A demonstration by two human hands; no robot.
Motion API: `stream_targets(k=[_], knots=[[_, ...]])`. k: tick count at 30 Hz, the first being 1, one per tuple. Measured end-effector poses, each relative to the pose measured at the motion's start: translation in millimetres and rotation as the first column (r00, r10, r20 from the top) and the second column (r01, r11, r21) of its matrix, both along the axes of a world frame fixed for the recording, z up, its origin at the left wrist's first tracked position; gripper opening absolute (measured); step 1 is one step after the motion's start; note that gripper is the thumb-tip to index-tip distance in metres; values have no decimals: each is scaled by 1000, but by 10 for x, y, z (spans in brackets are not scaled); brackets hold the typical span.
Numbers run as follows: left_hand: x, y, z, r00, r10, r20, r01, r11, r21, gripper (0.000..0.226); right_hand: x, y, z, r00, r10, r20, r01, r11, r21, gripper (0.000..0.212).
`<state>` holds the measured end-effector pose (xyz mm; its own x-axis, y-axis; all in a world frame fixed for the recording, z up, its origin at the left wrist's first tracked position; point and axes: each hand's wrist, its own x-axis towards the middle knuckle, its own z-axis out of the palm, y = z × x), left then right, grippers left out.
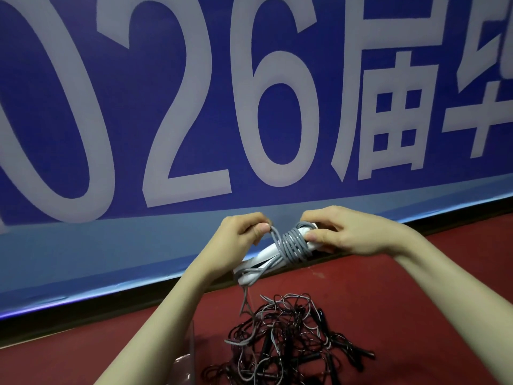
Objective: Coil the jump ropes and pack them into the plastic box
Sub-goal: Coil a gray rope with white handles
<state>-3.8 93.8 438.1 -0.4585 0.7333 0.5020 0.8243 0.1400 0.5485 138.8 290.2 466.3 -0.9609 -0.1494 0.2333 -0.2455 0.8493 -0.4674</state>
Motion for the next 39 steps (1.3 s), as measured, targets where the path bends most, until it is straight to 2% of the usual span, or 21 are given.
stream_targets(k=[8,11,15,17,19,21,23,25,27,30,33,39], knots=[[50,28,-25,963,-125,240,133,991,-16,28,20,-63,24,995,97,-13,-97,980,-176,33],[83,21,-69,888,-202,413,198,979,54,30,33,-61,23,991,127,-35,-131,959,-253,34],[90,93,-137,826,-325,460,272,945,180,12,42,-48,18,987,124,-107,-153,931,-331,34],[149,186,-135,730,-354,585,219,931,291,21,22,-19,-1,984,100,-146,-151,906,-395,35],[218,285,-104,650,-371,663,126,913,388,12,-19,18,-32,984,51,-173,-129,866,-483,33],[287,354,-83,701,-287,653,27,925,378,13,-68,48,-83,983,-20,-180,-82,834,-545,29],[320,378,-84,799,-167,578,-32,947,318,10,-118,83,-133,981,-77,-177,-40,817,-575,26],[335,371,-98,836,-97,539,-61,962,267,18,-140,109,-156,977,-115,-181,-15,807,-590,25],[354,366,-78,817,-166,552,-25,946,323,8,-143,122,-141,965,-150,-215,-7,805,-593,23],[377,378,-47,782,-295,549,50,908,417,17,-148,74,-114,940,-204,-275,20,834,-552,18],[409,383,-39,779,-256,572,-19,902,430,9,-174,4,-133,919,-245,-309,60,861,-505,14],[410,333,-88,764,-233,601,-54,906,420,20,-103,-84,-140,905,-247,-345,82,899,-430,10]])
